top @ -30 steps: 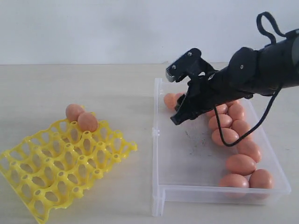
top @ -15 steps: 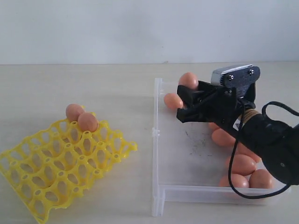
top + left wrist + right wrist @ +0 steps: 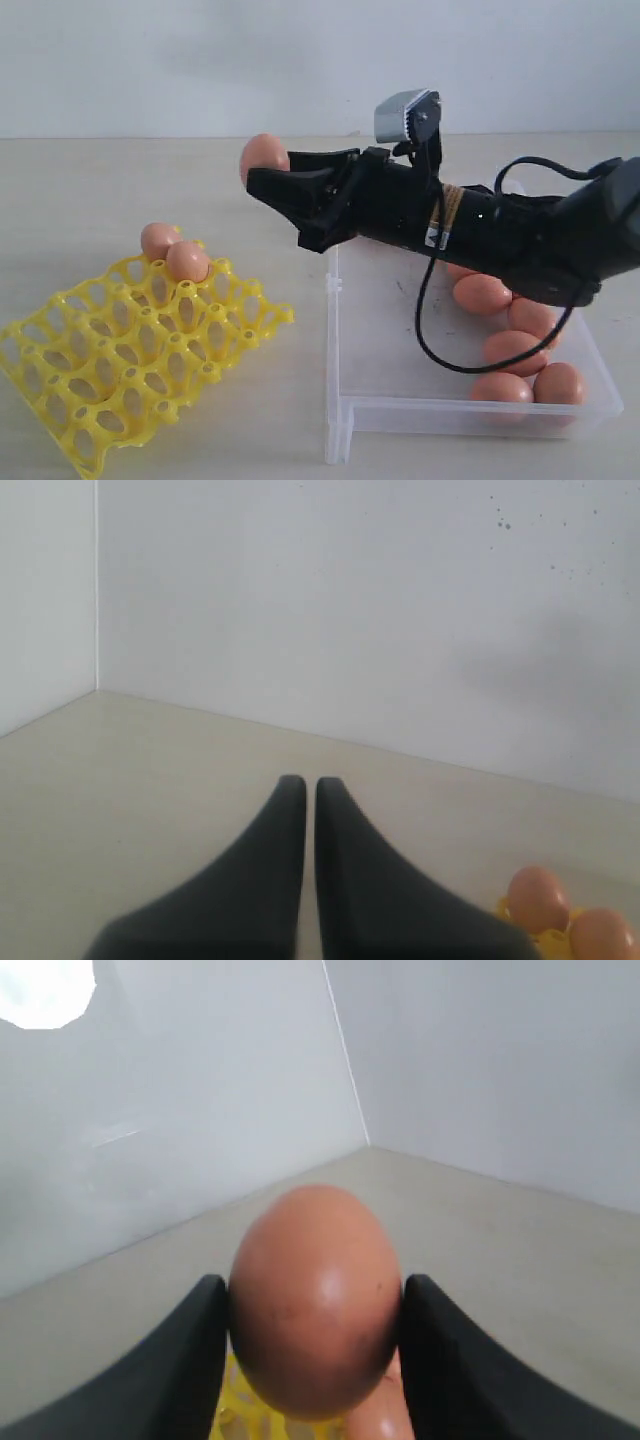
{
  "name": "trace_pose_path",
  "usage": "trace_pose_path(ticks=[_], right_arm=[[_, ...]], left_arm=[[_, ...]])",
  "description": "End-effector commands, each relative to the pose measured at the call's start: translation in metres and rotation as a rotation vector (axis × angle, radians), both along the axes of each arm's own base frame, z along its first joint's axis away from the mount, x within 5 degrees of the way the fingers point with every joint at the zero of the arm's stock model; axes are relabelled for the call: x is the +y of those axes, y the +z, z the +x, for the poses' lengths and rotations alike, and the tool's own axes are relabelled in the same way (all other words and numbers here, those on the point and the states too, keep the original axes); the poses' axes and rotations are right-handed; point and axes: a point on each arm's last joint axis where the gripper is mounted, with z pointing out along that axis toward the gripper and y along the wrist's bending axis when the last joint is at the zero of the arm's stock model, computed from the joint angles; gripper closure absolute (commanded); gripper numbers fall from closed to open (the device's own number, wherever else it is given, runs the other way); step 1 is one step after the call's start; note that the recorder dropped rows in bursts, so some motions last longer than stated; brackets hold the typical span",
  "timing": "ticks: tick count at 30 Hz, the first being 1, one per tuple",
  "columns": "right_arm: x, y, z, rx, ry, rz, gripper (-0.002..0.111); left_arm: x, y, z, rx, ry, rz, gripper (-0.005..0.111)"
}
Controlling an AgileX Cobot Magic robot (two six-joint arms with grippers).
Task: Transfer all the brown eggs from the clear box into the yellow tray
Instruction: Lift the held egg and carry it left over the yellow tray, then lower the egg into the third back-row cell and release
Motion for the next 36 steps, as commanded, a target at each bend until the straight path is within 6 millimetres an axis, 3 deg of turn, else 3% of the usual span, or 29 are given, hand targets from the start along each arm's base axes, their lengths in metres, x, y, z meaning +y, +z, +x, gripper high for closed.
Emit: trace_pose_path(ticks=[1,5,11,23,36], right_arm=[[0.026,-0.026,0.010,0.144,0.047,-0.049,0.108],[0.051,-0.048,0.011,0.153,0.122,-0.093,0.108],[0.068,-0.071,0.020,0.270,0.089,-0.185,0.108],[0.070,-0.081,0.016,0.336,0.063,-0.281,0.108],[0.076,-0.075,0.023,0.289,0.089,-0.330,0.108]], left_arm=[[0.000,0.002,0.000,-0.020,0.002,-0.014,0.103],[0.000,0.002,0.000,-0.020,0.002,-0.014,0.103],[0.000,0.002,0.000,-0.020,0.002,-0.014,0.103],[0.000,0.002,0.000,-0.020,0.002,-0.014,0.103],[0.000,0.002,0.000,-0.020,0.002,-0.014,0.103]])
